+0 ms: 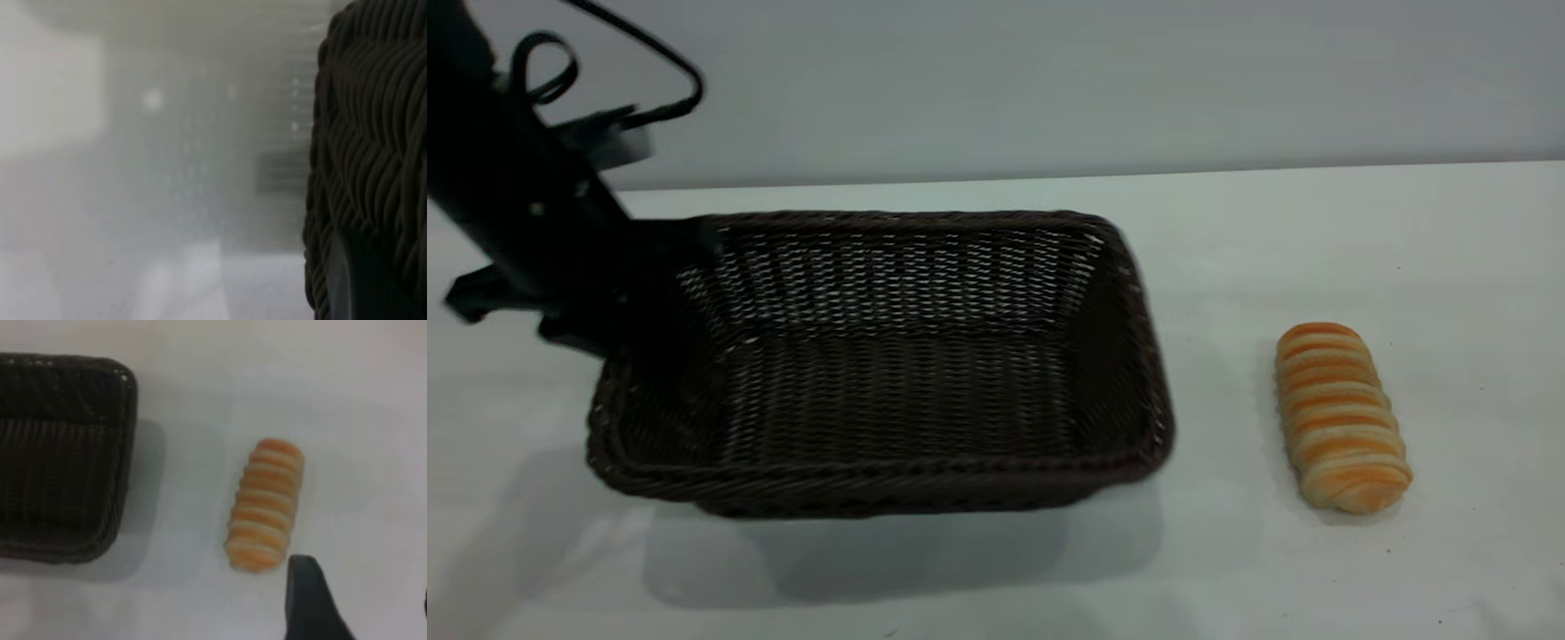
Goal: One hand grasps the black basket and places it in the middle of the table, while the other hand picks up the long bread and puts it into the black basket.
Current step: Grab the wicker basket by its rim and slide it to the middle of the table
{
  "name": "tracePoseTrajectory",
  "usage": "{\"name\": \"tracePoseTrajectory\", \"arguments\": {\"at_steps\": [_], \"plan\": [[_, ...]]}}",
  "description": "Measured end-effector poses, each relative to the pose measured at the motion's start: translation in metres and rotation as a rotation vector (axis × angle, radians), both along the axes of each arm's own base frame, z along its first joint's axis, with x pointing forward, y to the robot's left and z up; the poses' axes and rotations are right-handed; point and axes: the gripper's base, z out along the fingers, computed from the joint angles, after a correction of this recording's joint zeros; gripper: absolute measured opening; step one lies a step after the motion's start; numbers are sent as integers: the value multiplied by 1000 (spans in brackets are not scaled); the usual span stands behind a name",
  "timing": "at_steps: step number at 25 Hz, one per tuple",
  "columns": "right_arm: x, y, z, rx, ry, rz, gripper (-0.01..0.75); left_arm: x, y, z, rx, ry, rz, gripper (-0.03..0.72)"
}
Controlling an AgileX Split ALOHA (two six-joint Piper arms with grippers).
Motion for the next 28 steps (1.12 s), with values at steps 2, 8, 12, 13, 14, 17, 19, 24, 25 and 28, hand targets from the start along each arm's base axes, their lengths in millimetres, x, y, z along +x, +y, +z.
{"name": "tracePoseTrajectory", "arguments": {"at_steps": [2,8,12,13,14,17,19,24,25,28], "plan": [[9,1,-8,-3,37,-6,394,3,-6,0,-1,-11,-41,139],[33,4,-27,7,84,-34,394,9,-12,-16,-7,45,-59,139],[46,5,-38,3,94,-51,394,7,-12,-20,-14,80,-13,139],[49,5,-41,0,93,-53,394,7,-12,-20,-14,80,-10,139],[52,5,-44,-3,96,-57,396,7,-12,-20,-15,80,-10,140],[60,6,-54,-11,108,-66,412,8,-12,-20,-15,79,-8,212],[66,6,-60,-16,113,-72,428,8,-13,-20,-21,81,-1,317],[76,10,-76,-24,129,-74,459,9,-15,-19,-46,83,24,544],[78,13,-79,-25,130,-67,465,9,-15,-18,-48,83,25,568],[83,21,-88,-34,121,-45,479,9,-15,-2,-49,45,16,600]]}}
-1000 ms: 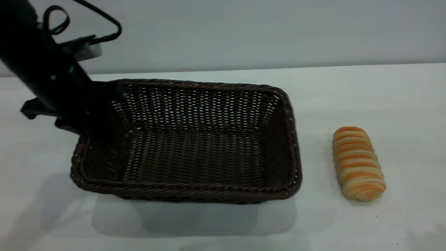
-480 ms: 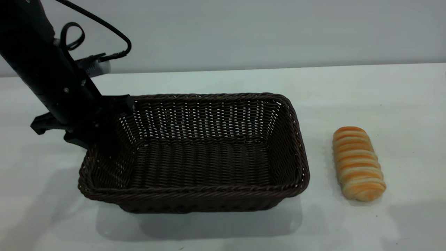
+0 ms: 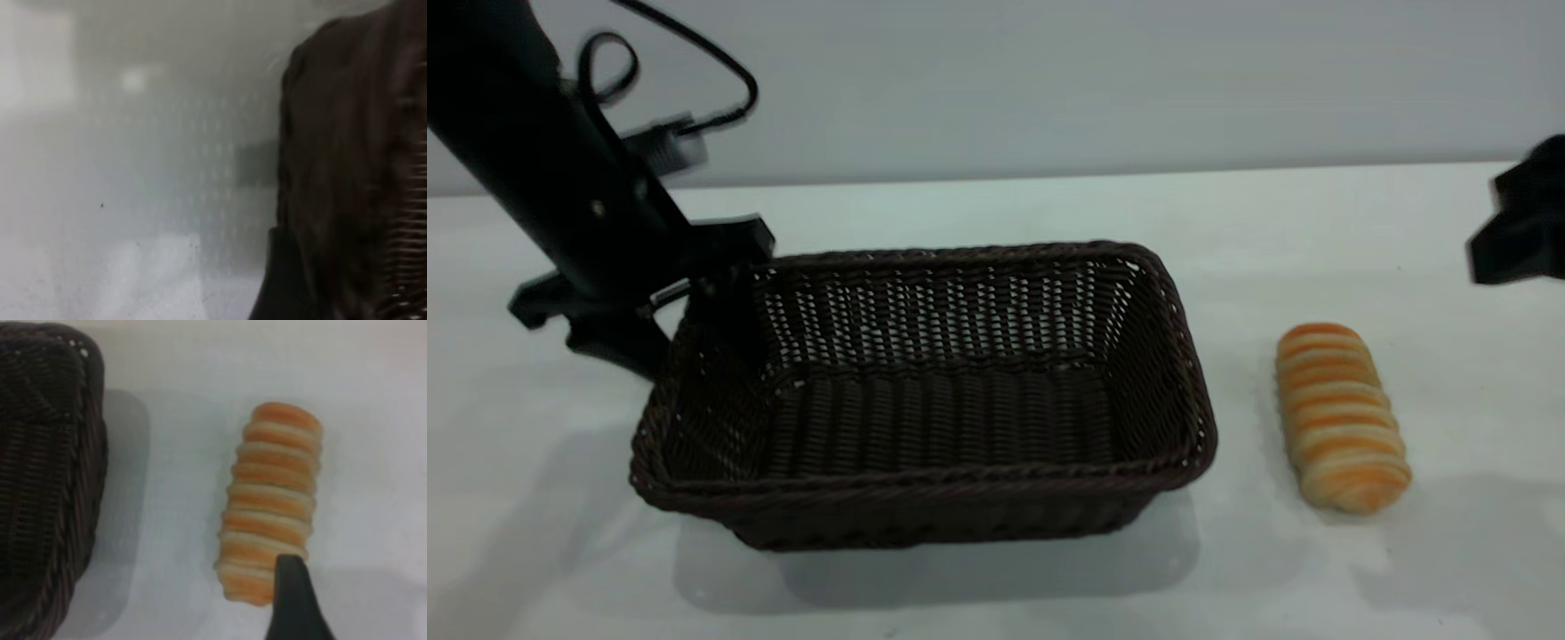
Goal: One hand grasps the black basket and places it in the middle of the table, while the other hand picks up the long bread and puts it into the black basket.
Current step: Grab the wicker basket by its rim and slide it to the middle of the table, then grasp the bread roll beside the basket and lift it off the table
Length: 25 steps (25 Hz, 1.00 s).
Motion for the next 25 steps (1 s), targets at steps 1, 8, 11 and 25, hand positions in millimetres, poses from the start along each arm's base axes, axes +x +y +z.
{"name": "tracePoseTrajectory", "arguments": {"at_steps": [1,8,11,25], "plan": [[2,2,-3,-4,-4,5,484,0,1,9,6,-27,-12,599],[21,7,-32,-29,29,-3,509,-4,9,72,83,-216,-84,586],[34,10,-46,-40,65,-3,510,-9,13,89,111,-252,-85,585],[81,45,-113,-91,176,90,510,-40,20,155,120,-349,-93,585]]}}
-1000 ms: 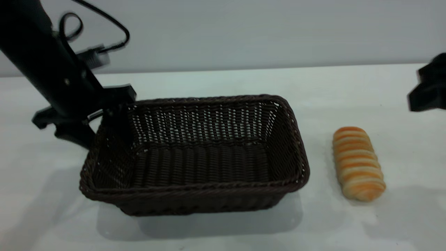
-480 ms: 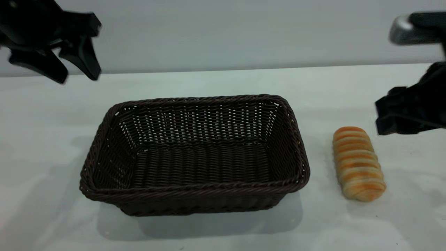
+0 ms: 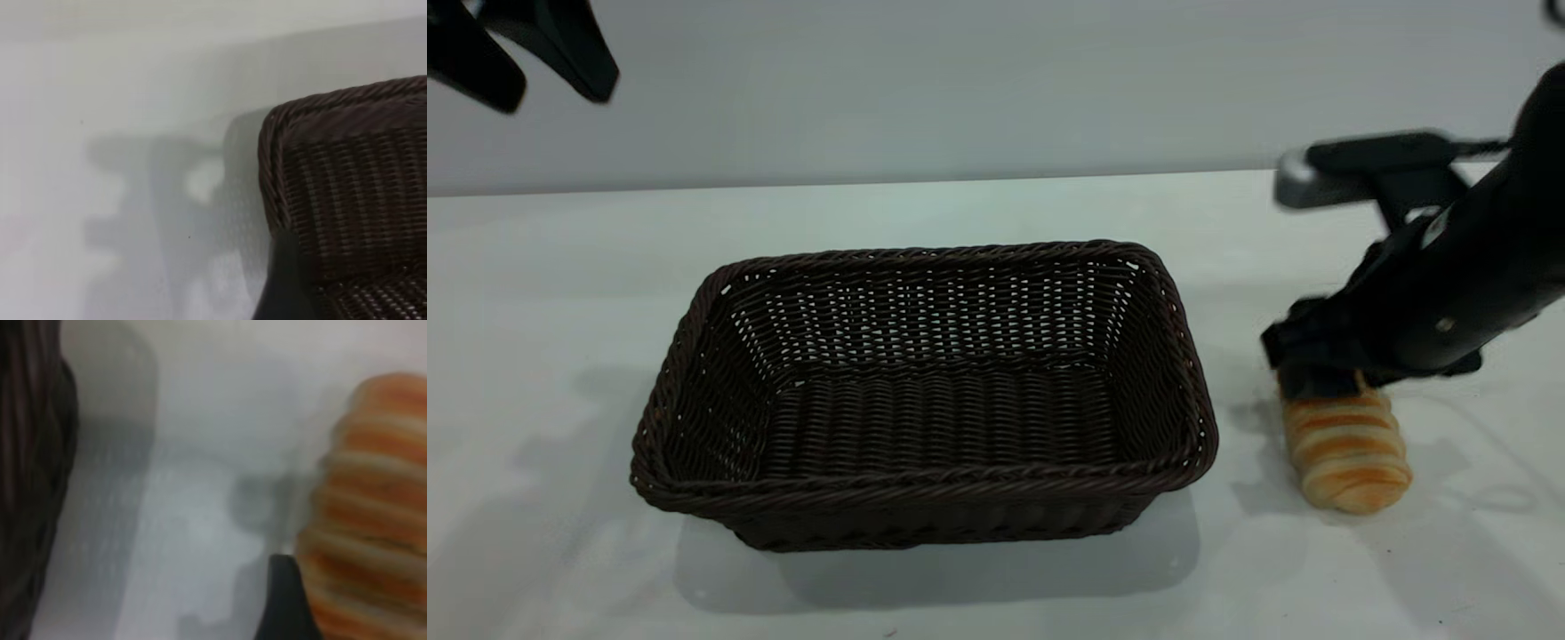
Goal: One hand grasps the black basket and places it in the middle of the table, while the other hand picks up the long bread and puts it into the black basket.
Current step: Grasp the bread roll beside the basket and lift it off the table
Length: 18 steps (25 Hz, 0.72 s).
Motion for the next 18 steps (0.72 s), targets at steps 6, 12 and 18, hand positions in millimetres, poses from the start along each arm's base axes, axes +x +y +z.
{"name": "tracePoseTrajectory", "arguments": {"at_steps": [6,12,18], "plan": [[5,-9,-27,-22,32,-21,495,-10,1,11,-1,7,-7,585],[4,-10,-31,-46,39,15,120,-12,2,12,0,16,-8,585],[4,-11,-2,-57,26,63,49,-12,2,12,0,16,-8,585]]}}
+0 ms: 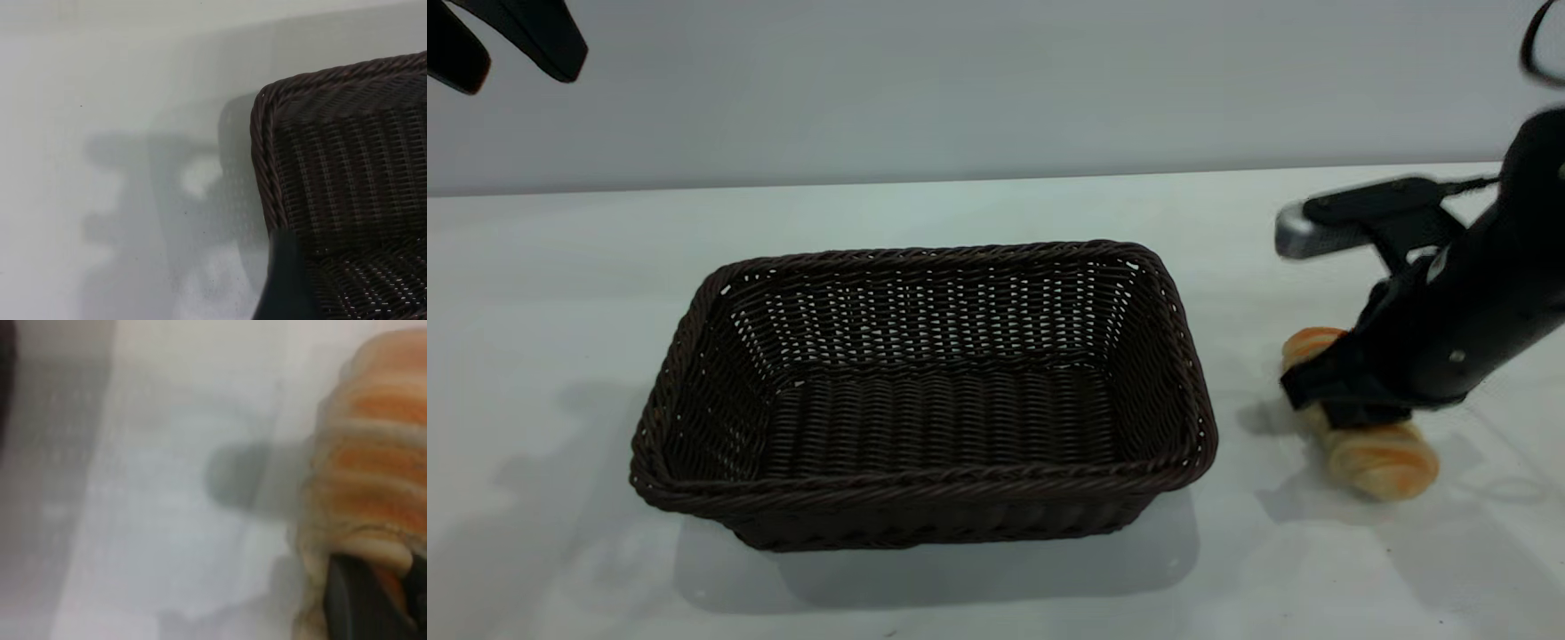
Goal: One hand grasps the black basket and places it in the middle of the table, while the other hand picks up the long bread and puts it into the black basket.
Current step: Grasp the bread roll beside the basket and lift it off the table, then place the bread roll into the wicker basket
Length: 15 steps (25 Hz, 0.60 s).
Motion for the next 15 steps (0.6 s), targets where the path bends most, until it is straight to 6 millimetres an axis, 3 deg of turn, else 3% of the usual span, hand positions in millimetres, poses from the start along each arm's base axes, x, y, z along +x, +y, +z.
{"name": "tracePoseTrajectory", "arguments": {"at_steps": [5,8,10,15], "plan": [[1,5,67,49,-143,17,45,0,0,0,0,1,0,585],[-6,20,97,78,-222,67,45,0,0,0,0,0,0,585],[-13,36,105,91,-244,117,45,0,0,0,0,0,0,585],[-33,82,103,114,-276,271,45,-5,1,9,4,-35,-19,585]]}}
